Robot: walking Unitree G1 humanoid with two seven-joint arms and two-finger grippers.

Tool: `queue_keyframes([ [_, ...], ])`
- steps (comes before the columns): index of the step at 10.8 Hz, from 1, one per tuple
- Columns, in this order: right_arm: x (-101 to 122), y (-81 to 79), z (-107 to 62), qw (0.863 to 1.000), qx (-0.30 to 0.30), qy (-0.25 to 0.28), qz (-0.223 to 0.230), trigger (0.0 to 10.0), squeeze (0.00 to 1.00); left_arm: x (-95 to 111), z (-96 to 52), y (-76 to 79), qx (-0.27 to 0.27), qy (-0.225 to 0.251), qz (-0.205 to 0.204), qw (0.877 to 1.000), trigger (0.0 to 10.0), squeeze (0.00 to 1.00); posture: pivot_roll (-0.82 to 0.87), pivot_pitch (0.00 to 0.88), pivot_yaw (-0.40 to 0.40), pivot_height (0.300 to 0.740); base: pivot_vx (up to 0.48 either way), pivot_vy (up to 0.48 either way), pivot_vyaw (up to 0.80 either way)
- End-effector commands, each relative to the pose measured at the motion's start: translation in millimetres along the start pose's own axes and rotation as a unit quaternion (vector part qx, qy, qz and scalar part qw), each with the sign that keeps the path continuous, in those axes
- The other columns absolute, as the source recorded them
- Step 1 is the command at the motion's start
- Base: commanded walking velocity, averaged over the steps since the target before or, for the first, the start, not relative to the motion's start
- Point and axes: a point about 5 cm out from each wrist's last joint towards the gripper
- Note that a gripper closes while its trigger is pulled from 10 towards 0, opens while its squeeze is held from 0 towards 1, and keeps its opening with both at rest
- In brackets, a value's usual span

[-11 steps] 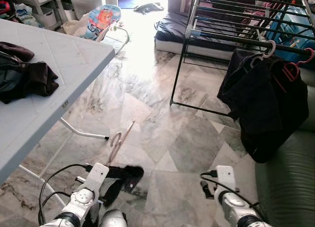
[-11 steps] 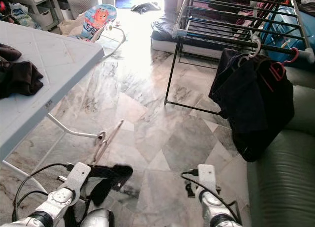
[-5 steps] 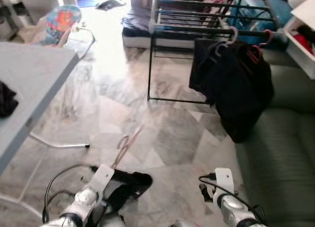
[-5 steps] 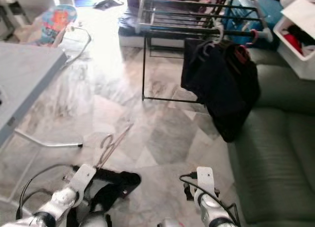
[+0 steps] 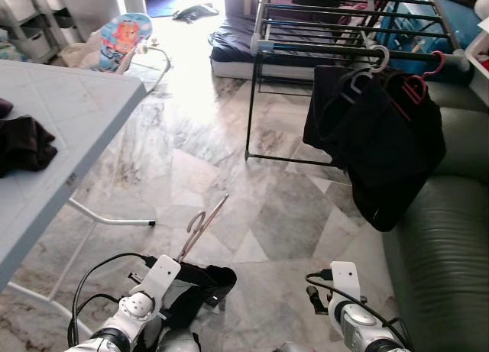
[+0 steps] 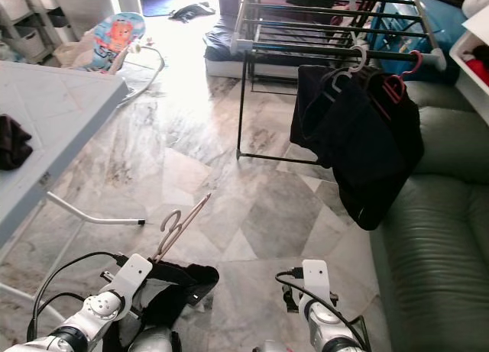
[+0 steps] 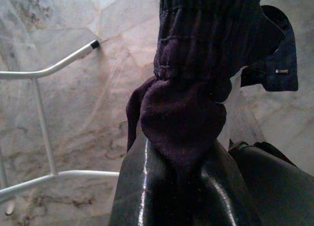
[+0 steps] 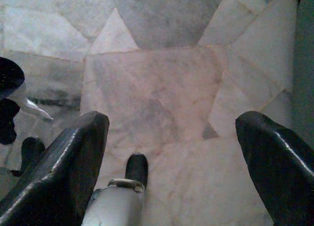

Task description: Hang hanger

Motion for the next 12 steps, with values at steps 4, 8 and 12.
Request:
queue_keyframes([
  [4, -4, 3.6, -1.3, 0.999, -0.020, 0.004, 0.037, 10.0, 0.00, 10, 1.7, -3.8, -0.002, 0.019, 0.018, 1.000, 10.0, 0.00, -0.08, 0.000, 0.043, 0.740, 0.000, 0.000, 0.00],
  [8, -9, 16.5, -4.1, 0.999, -0.034, -0.001, 0.032, 10.0, 0.00, 15, 3.2, 3.3, -0.015, 0.024, 0.014, 0.999, 10.0, 0.00, -0.11, 0.000, 0.034, 0.740, 0.000, 0.000, -0.52],
  [12, -6, 16.8, -3.5, 1.000, -0.025, 0.000, 0.017, 10.0, 0.00, 12, 2.6, 7.9, -0.017, 0.020, -0.002, 1.000, 10.0, 0.00, -0.10, 0.000, 0.009, 0.740, 0.000, 0.000, 0.00],
])
Point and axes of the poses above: a point about 5 cm out from each wrist's last joint towards the gripper, its own z axis pointing out of the wrist towards the gripper, its own x axis along the axis of the wrist's last joint, y = z × x, and after that the axes turned 6 degrees about z, right-handed
